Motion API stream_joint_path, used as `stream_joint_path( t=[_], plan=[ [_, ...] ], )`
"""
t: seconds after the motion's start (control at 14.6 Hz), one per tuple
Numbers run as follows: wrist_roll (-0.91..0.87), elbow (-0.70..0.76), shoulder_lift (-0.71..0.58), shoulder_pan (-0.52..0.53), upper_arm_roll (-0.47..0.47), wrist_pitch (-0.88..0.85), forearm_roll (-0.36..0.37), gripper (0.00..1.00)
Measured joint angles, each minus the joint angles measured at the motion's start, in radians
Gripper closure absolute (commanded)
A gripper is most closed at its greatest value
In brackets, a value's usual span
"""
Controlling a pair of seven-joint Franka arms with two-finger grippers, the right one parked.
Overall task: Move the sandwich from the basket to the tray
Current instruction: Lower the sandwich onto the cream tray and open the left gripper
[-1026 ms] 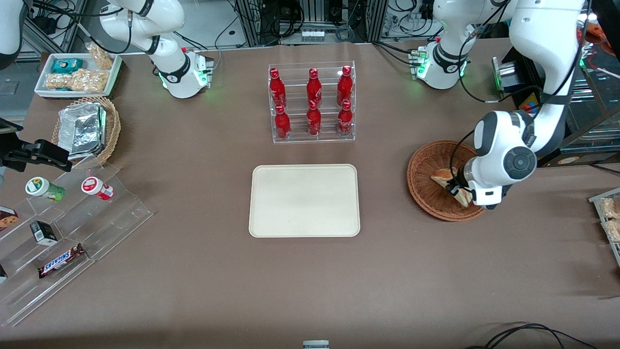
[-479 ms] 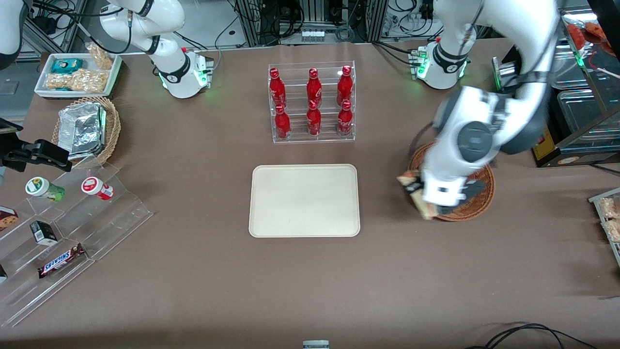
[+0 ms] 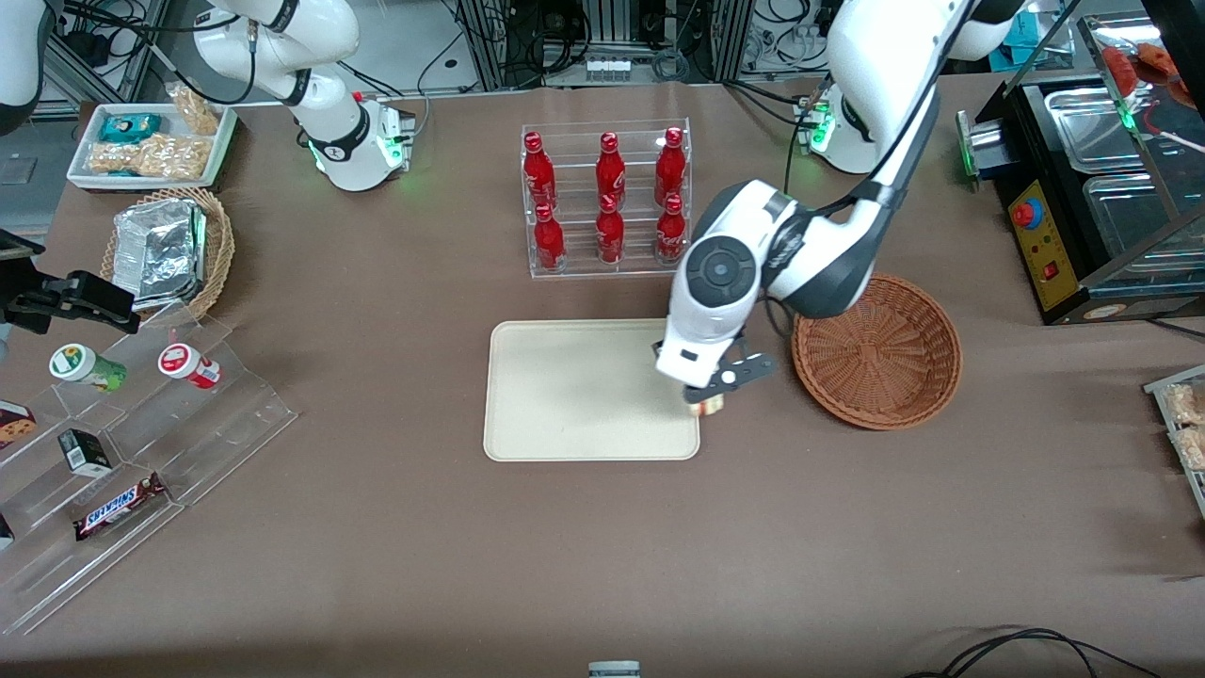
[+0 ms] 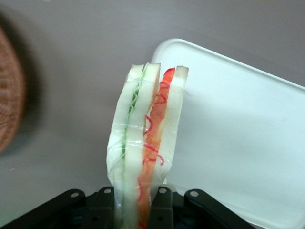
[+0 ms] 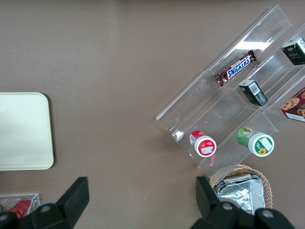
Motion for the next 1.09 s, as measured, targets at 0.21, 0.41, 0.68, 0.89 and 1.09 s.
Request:
stream_joint_path(
  t=[0.21, 0.41, 0.68, 0.89, 1.09],
  plan=[
    [0.027, 0.084, 0.086, -0.043, -0.025, 0.032, 0.0, 0.92],
    [0.027, 0.139, 0.175, -0.095, -0.026, 0.107, 0.0, 0.91],
    [0.037, 0.18, 0.256, -0.121, -0.027, 0.134, 0.014, 0.87],
    [0.051, 0.243, 0.31, -0.13, -0.027, 0.133, 0.027, 0.78],
    [0.081, 0.281, 0.347, -0.133, -0.027, 0.126, 0.028, 0.4]
  ],
)
